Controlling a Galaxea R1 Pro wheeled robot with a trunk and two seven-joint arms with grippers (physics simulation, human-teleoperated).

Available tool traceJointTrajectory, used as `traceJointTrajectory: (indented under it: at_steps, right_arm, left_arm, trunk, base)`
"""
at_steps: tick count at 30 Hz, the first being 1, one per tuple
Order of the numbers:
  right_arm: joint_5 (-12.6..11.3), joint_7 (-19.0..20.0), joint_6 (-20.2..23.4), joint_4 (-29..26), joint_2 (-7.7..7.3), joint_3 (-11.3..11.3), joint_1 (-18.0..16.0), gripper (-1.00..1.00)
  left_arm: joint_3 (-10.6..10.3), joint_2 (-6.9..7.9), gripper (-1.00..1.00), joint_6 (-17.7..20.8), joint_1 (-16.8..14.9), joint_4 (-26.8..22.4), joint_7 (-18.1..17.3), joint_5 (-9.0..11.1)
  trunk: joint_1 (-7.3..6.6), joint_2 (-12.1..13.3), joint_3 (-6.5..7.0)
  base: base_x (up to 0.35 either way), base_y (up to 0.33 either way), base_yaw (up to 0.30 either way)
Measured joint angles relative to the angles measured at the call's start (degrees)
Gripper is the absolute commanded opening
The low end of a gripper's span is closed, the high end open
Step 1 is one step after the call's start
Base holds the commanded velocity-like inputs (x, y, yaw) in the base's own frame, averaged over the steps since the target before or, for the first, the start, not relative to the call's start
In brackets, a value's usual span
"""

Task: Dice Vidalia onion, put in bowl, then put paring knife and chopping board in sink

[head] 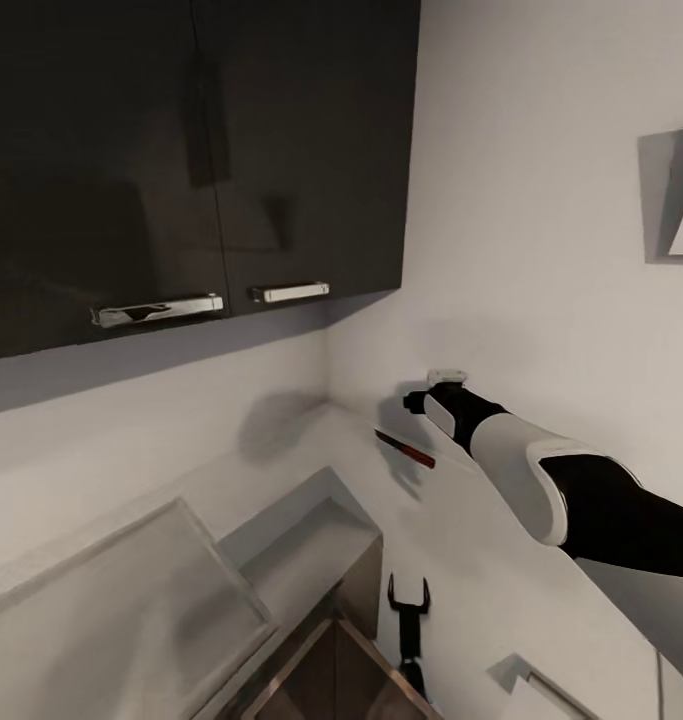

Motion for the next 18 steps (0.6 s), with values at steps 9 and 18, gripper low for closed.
traceJointTrajectory:
  at_steps: [9,18]
  right_arm:
    - [0.03,-0.05,0.03,0.0,-0.1,-0.01,0.0,1.0]
    - [0.0,-0.18,0.39,0.02,0.18,0.02,0.08,1.0]
  left_arm:
    - [0.0,-0.16,1.0,-0.06,0.0,0.05,0.0,-0.08]
    - [0.0,-0.17,1.0,-0.05,0.0,0.11,-0.01,-0.09]
  trunk:
    - [0.02,0.0,0.0]
    - [0.01,0.0,0.0]
  base:
    - [0.029,0.011,0.0]
    - [0.038,0.0,0.0]
